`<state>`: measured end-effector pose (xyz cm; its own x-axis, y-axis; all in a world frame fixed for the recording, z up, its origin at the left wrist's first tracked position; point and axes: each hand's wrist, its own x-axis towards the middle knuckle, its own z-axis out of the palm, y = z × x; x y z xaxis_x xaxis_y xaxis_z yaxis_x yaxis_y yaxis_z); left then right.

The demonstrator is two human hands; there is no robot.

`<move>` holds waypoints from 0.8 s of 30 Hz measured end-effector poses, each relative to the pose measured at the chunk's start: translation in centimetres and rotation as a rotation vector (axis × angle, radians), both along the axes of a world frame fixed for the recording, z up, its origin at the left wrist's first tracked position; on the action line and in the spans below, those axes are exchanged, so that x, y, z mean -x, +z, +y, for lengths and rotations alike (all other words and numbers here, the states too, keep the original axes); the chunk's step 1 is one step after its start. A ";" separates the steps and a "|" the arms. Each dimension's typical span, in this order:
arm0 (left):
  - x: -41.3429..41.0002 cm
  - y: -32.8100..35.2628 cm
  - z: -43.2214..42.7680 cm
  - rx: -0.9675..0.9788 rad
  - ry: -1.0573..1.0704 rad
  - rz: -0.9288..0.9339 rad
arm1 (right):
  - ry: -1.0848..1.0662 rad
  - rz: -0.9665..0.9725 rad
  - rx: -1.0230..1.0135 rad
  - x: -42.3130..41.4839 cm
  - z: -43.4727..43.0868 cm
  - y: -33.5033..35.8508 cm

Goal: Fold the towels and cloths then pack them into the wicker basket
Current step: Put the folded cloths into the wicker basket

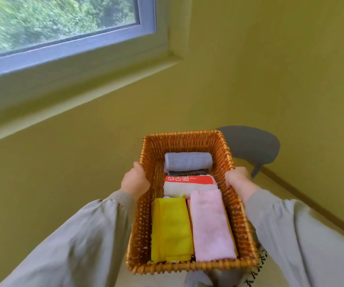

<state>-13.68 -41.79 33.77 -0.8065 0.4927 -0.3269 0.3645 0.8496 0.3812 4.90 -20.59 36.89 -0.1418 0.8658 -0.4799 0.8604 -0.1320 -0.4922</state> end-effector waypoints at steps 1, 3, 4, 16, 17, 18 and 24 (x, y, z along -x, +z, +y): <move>0.8 0.8 -1.3 0.010 0.019 0.005 | 0.039 -0.006 0.016 1.2 -0.8 0.5; 2.0 1.8 -3.0 0.030 0.045 0.027 | 0.087 0.004 0.022 3.3 -2.0 1.1; 2.6 2.1 -3.9 0.038 0.068 0.041 | 0.123 0.005 0.030 4.3 -2.5 1.1; -1.5 1.5 -14.5 0.066 0.638 0.056 | 0.712 0.036 0.074 14.9 -7.5 -0.4; -2.7 1.4 -15.7 0.057 0.692 0.061 | 0.764 0.059 0.075 15.5 -8.5 -0.5; -4.3 1.2 -17.2 0.052 0.750 0.063 | 0.824 0.067 0.080 15.8 -10.0 -0.6; -12.2 0.7 -27.8 0.020 1.064 0.041 | 1.154 0.041 0.098 16.7 -21.9 -0.6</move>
